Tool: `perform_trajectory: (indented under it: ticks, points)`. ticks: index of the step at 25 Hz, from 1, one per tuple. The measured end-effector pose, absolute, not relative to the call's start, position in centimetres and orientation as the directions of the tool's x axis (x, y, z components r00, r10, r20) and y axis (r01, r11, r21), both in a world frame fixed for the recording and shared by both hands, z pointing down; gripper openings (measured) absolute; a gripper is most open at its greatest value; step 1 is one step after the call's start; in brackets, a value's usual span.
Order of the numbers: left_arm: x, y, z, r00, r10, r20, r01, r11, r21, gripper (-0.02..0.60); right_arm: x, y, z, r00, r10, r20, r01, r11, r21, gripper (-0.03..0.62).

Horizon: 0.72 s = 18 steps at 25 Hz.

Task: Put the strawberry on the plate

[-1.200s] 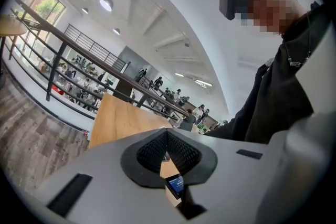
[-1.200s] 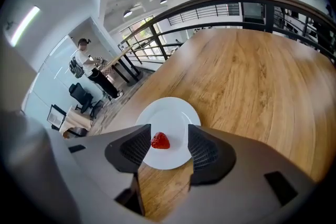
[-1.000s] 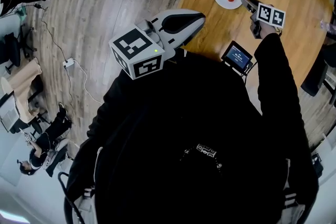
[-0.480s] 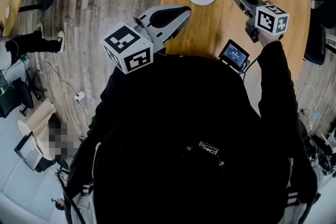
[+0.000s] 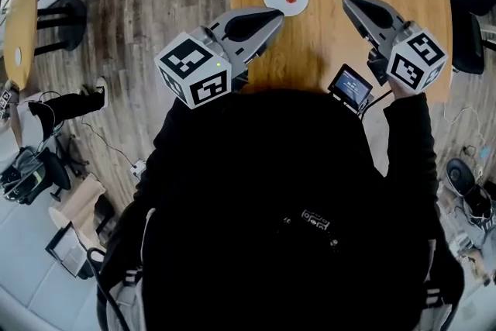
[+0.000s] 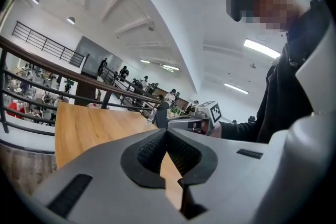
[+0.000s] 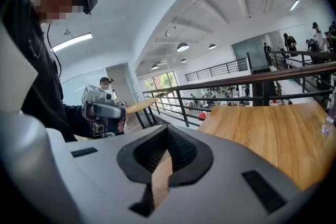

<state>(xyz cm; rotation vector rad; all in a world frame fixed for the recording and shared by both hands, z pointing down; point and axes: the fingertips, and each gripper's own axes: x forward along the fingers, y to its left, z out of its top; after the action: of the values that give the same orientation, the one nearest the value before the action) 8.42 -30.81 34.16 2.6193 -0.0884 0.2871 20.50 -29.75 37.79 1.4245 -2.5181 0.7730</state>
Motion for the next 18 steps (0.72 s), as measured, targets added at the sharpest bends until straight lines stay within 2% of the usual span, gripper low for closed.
perform_trajectory:
  ticks: [5,7,10,11,12,14,15,16,18]
  points:
    - [9.5,-30.6,34.5,0.968,-0.001,0.252,-0.111,-0.900,0.421,0.005,21.2,-28.8,37.8,-0.442,-0.819,0.367,-0.893,0.364,-0.265,0.017]
    - [9.8,-30.6,34.4,0.962,-0.003,0.274,-0.107,-0.925,0.366,0.005,19.9,-28.6,37.4,-0.470,-0.812,0.347,-0.881,0.407,-0.241,0.017]
    - [9.6,-29.4,35.4,0.932,0.061,0.357,-0.045,-0.959,0.279,0.005,17.3,-28.9,37.3,-0.482,-0.786,0.387,-0.872,0.472,-0.128,0.017]
    - [9.5,-29.4,35.2,0.936,0.079,0.344,-0.020,-0.961,0.277,0.005,16.5,-29.0,37.2,-0.488,-0.777,0.398,-0.863,0.497,-0.088,0.017]
    - [9.3,-29.9,34.0,0.960,0.086,0.267,-0.006,-0.945,0.326,0.005,15.9,-28.9,36.9,-0.506,-0.768,0.393,-0.849,0.523,-0.072,0.017]
    - [8.8,-32.0,30.6,0.999,0.046,0.026,0.025,-0.845,0.534,0.005,15.3,-28.5,35.5,-0.577,-0.753,0.317,-0.814,0.562,-0.149,0.017]
    - [8.7,-32.7,29.7,1.000,0.021,-0.019,0.028,-0.813,0.582,0.005,15.2,-28.4,34.9,-0.601,-0.750,0.277,-0.799,0.566,-0.203,0.017]
    - [8.8,-32.9,29.9,1.000,0.012,0.018,0.000,-0.828,0.561,0.005,15.3,-28.1,34.6,-0.608,-0.749,0.264,-0.794,0.564,-0.228,0.017]
    - [9.4,-32.1,31.8,0.983,0.002,0.185,-0.077,-0.907,0.414,0.005,15.1,-27.5,34.9,-0.594,-0.745,0.304,-0.804,0.562,-0.195,0.017]
